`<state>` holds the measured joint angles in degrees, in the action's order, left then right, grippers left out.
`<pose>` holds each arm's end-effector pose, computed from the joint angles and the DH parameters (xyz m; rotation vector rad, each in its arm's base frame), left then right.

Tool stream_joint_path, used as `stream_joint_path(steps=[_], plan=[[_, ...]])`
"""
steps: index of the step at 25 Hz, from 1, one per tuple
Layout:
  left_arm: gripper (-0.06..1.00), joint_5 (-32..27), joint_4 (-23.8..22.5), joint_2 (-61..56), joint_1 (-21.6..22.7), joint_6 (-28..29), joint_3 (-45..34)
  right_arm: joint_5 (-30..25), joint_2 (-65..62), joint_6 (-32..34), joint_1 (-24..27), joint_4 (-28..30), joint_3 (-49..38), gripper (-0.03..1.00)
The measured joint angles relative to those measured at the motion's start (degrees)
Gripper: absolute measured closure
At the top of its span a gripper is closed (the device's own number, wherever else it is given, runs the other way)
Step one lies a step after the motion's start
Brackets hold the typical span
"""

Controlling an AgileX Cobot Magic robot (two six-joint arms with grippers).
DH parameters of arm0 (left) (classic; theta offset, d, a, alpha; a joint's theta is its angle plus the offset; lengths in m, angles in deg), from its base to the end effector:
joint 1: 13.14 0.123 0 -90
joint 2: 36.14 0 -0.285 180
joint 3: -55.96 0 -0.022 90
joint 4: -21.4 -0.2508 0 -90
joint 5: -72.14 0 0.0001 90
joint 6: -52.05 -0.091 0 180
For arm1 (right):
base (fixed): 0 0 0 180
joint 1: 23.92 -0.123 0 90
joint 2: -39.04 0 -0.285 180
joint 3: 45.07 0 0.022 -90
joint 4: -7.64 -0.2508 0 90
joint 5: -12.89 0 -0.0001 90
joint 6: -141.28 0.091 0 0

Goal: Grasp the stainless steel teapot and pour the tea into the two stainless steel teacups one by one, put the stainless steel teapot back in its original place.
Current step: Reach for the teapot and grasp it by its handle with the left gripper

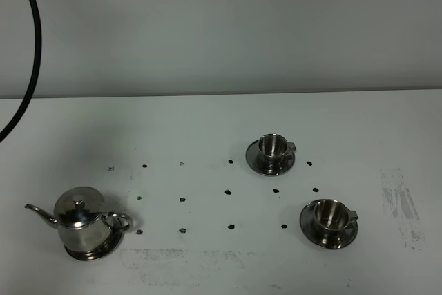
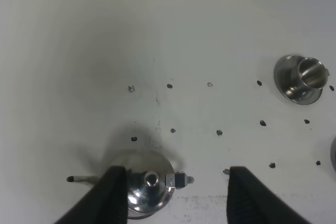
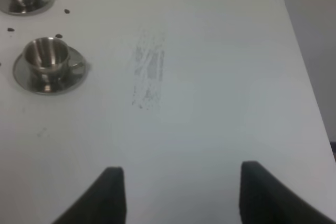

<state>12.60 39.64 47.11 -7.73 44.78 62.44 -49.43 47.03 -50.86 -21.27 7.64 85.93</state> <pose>0.2686 0.0008 0.4228 -0.0226 2.3382 -0.2938 -0.0046 0.0002 0.2731 -0.1726 2.0790 -0.1572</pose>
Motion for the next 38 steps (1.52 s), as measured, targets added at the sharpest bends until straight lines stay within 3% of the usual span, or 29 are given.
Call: stream_joint_path(steps=[17,22,25,31,38], plan=[[0.45,0.0,0.1,0.0,0.0,0.0,0.0,0.2,0.0,1.5,0.0,-3.1,0.0,0.51],[0.45,0.8,3.3,0.0,-0.6,-1.3,0.0,0.3,0.0,1.5,0.0,-3.1,0.0,0.53],[0.45,2.2,5.4,0.2,-3.5,-2.8,0.0,0.3,0.0,1.5,0.0,-3.1,0.0,0.53],[0.46,2.8,5.8,5.7,-13.6,-3.5,0.0,0.3,0.0,1.5,0.0,-3.1,0.0,0.53],[0.47,3.0,4.1,16.2,-19.6,-3.5,0.0,0.3,0.0,1.5,0.0,-3.1,0.0,0.53]])
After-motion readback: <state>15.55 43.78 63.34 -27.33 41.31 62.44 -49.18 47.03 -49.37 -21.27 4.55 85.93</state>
